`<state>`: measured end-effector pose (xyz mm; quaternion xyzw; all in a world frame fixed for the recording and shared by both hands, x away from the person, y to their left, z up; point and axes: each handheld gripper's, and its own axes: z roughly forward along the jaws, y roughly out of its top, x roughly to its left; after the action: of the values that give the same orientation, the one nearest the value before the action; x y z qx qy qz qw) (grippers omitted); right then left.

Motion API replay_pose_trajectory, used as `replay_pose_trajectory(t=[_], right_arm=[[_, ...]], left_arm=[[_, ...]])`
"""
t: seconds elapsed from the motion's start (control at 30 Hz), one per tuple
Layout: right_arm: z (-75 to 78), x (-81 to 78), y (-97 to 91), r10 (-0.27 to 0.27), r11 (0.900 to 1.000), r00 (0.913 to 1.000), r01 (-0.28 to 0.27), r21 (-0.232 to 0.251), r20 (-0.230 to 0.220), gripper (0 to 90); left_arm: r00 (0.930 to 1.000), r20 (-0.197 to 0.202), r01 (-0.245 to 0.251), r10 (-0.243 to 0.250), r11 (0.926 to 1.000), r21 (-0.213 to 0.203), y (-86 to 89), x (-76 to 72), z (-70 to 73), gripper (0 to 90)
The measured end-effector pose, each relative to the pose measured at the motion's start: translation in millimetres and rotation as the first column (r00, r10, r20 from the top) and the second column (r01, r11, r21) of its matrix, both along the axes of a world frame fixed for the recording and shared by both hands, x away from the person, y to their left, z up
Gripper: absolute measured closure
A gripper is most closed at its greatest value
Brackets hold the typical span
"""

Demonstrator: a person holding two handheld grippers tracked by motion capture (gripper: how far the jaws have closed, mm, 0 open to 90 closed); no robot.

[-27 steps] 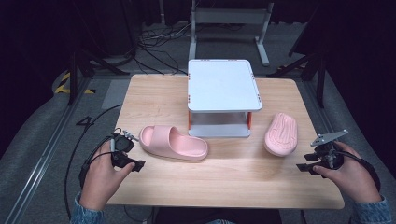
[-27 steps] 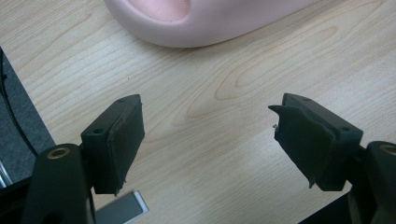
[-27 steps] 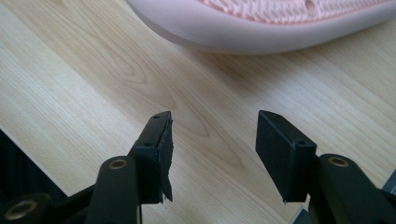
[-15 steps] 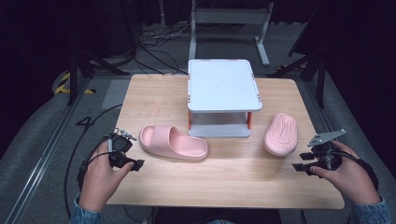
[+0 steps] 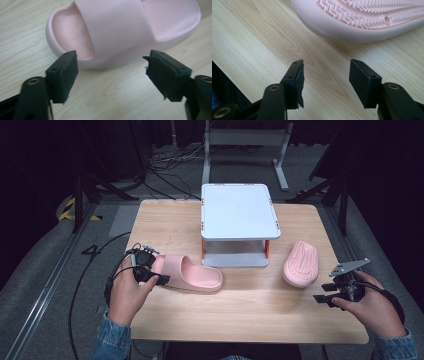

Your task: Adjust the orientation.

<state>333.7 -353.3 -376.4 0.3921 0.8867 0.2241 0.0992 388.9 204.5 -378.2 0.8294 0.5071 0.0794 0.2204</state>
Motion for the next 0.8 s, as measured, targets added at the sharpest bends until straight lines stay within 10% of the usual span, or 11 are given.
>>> replay_pose_trajectory(t=[0.33, 0.8], right_arm=[[-3.6, -2.7, -4.5, -0.018, 0.9998, 0.9998, 0.018, -0.001, -0.012, 46.9], [-4.9, -11.4, -12.2, -0.038, 0.9992, 0.9993, 0.038, -0.012, -0.008, 47.8]], left_arm=[[0.9961, -0.012, -0.089, 0.088, 0.9933, -0.074, 7.0, 37.3, -6.5, 42.8], [0.9874, -0.102, -0.12, 0.121, 0.9926, 0.02, 5.9, 62.8, -30.5, 83.8]])
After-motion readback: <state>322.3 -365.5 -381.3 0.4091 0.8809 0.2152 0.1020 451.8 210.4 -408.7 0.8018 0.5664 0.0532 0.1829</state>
